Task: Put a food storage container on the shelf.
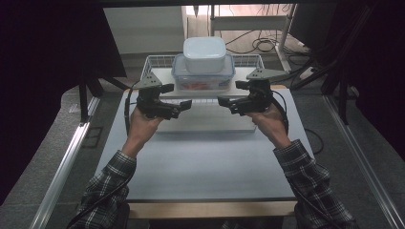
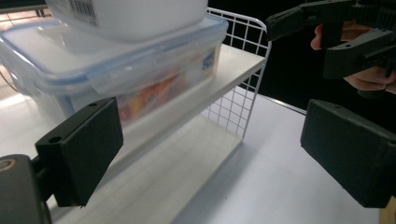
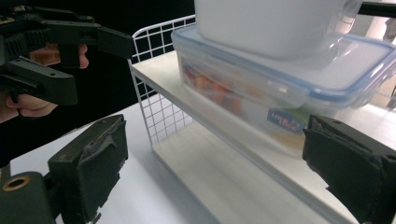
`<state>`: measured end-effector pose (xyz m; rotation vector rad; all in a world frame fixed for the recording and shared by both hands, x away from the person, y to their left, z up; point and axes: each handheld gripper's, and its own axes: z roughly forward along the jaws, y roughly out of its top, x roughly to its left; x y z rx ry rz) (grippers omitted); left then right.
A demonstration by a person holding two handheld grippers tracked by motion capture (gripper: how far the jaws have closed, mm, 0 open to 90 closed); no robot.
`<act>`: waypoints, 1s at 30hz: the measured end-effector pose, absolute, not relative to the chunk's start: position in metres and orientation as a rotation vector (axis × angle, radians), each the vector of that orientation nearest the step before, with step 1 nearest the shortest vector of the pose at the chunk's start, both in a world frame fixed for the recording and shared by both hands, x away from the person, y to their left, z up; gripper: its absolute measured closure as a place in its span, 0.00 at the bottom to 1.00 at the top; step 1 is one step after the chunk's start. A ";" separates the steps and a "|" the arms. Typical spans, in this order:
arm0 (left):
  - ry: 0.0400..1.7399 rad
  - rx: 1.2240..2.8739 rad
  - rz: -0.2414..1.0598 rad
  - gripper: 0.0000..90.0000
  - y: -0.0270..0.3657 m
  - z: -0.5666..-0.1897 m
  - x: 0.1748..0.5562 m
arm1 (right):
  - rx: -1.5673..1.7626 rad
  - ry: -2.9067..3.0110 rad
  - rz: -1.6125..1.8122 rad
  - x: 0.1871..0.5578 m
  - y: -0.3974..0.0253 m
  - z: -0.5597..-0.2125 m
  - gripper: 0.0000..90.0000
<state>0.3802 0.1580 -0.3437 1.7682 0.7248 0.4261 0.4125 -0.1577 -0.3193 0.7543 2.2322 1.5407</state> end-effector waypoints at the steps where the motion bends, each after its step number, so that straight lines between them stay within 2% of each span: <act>1: 0.724 1.769 0.426 0.06 0.158 -0.346 0.379 | 0.754 2.235 1.543 0.412 -0.158 -0.321 0.08; 17: 0.747 1.785 0.378 0.06 0.160 -0.384 0.366 | 0.741 2.292 1.520 0.400 -0.160 -0.349 0.07; 30: 0.765 1.819 0.359 0.06 0.154 -0.412 0.353 | 0.751 2.336 1.467 0.392 -0.166 -0.375 0.02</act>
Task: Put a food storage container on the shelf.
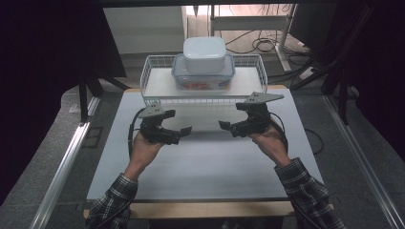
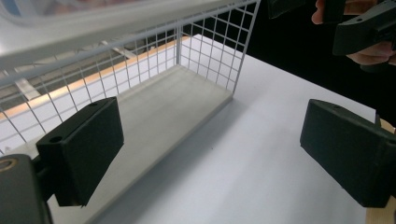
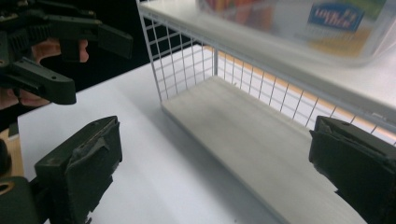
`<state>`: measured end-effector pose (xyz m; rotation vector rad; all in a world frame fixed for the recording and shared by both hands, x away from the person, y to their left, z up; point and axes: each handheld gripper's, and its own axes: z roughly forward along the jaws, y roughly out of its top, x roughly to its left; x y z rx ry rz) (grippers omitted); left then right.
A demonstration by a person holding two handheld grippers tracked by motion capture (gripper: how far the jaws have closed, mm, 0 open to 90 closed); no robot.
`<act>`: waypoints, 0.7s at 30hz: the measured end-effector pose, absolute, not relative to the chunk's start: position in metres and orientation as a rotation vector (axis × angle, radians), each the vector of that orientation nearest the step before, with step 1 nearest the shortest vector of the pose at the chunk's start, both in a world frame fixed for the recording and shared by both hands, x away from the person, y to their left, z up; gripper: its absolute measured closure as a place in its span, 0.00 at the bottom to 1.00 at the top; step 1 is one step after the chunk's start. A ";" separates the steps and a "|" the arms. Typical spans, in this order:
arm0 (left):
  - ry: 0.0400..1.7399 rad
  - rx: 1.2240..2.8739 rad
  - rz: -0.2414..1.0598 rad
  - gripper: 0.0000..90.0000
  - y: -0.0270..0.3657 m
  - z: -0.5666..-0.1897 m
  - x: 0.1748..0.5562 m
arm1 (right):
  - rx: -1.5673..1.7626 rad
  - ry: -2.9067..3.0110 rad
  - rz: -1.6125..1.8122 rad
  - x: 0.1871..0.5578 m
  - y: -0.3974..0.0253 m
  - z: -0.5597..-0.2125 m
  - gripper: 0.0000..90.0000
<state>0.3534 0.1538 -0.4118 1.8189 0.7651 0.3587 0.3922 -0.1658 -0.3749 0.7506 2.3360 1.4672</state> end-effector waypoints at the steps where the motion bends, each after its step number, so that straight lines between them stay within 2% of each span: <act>1: 0.765 1.819 0.359 0.06 0.154 -0.412 0.353 | 0.751 2.336 1.467 0.392 -0.166 -0.375 0.02; 21: 0.803 1.832 0.342 0.06 0.157 -0.444 0.330 | 0.819 2.328 1.482 0.372 -0.196 -0.414 0.00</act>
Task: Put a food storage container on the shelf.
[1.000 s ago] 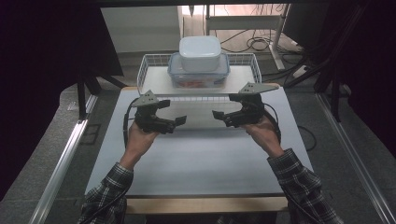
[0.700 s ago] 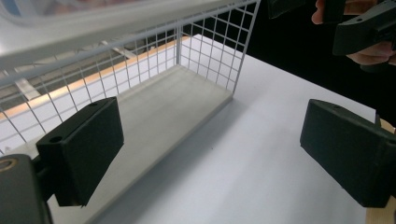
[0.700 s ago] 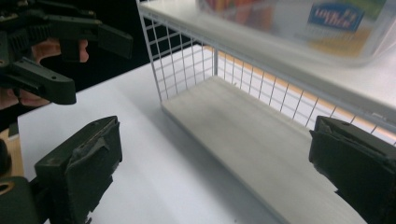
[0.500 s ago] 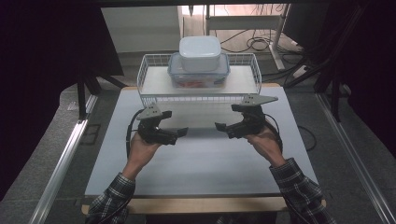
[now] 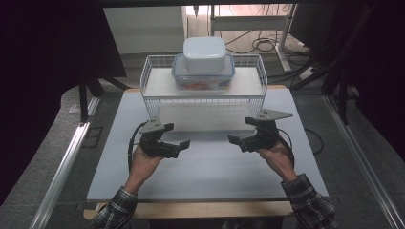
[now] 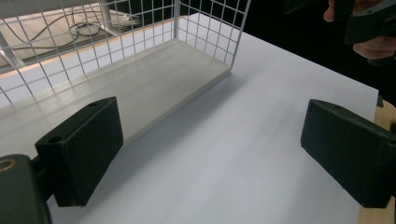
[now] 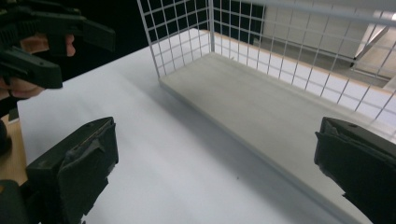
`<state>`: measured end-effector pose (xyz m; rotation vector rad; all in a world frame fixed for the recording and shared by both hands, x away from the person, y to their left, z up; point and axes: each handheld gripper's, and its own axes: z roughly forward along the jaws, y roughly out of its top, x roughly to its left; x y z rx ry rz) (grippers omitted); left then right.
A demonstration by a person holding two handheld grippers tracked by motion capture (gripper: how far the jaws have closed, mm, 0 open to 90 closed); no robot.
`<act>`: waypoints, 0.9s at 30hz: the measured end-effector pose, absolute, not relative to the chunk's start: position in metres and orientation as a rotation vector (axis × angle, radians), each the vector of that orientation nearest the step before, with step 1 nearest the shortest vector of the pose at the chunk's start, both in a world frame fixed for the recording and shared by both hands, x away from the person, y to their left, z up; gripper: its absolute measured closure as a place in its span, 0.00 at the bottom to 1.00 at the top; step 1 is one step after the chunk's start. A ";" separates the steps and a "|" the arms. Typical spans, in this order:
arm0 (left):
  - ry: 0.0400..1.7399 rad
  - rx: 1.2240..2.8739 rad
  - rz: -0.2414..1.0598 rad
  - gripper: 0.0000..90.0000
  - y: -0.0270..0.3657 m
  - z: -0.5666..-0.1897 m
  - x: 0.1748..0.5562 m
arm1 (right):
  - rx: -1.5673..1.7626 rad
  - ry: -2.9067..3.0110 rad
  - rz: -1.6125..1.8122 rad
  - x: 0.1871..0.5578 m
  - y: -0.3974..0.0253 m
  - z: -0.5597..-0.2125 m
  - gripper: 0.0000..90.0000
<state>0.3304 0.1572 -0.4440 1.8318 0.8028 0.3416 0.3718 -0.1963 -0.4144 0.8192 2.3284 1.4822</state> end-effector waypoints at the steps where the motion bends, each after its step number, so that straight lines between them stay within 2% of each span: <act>1: 0.804 1.830 0.336 0.06 0.157 -0.447 0.328 | 0.821 2.331 1.478 0.369 -0.198 -0.417 0.00; 27: 0.869 1.866 0.359 0.06 0.169 -0.493 0.293 | 0.849 2.335 1.399 0.335 -0.220 -0.453 0.01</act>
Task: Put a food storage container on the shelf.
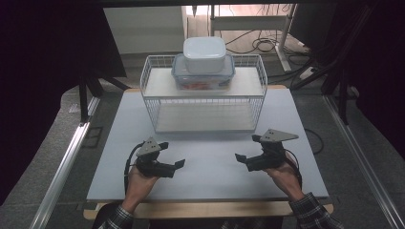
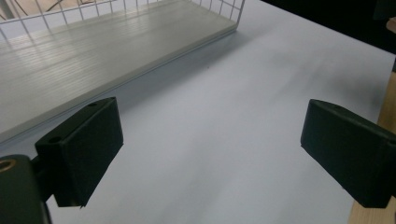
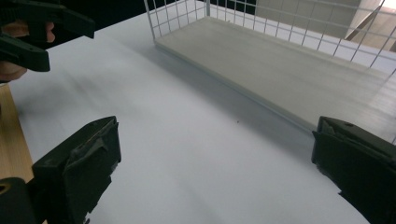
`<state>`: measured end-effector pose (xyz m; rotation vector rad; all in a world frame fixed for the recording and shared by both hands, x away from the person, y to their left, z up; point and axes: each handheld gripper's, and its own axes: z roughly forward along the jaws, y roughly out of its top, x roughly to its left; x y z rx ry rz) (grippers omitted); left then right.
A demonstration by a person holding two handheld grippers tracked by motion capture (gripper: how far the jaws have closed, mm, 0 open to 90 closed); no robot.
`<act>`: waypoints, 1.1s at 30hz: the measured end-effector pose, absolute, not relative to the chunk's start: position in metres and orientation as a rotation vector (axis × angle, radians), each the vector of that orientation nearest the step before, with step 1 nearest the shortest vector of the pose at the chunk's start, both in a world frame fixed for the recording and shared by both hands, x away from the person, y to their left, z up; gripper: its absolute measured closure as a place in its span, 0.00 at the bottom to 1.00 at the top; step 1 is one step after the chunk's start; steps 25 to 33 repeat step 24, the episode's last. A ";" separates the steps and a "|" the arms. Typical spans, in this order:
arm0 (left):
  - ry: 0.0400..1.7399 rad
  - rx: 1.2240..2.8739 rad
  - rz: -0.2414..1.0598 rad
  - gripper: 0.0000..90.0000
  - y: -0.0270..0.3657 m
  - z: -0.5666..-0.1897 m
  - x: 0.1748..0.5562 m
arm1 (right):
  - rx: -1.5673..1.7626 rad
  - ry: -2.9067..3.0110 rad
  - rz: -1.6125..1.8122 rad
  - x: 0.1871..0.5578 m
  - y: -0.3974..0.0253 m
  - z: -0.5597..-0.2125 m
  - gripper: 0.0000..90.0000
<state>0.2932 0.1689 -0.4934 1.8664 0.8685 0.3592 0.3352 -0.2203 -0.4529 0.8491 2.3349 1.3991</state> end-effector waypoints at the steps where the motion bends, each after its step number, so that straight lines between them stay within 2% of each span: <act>1: 0.871 1.871 0.365 0.06 0.170 -0.495 0.292 | 0.850 2.339 1.396 0.334 -0.222 -0.455 0.01; 14: 0.937 2.006 0.377 0.05 0.179 -0.518 0.278 | 0.888 2.380 1.282 0.321 -0.238 -0.485 0.02; 21: 0.959 2.001 0.353 0.05 0.183 -0.522 0.278 | 0.900 2.411 1.224 0.321 -0.241 -0.495 0.02; 33: 0.957 1.998 0.355 0.04 0.182 -0.522 0.279 | 0.890 2.411 1.223 0.321 -0.240 -0.494 0.02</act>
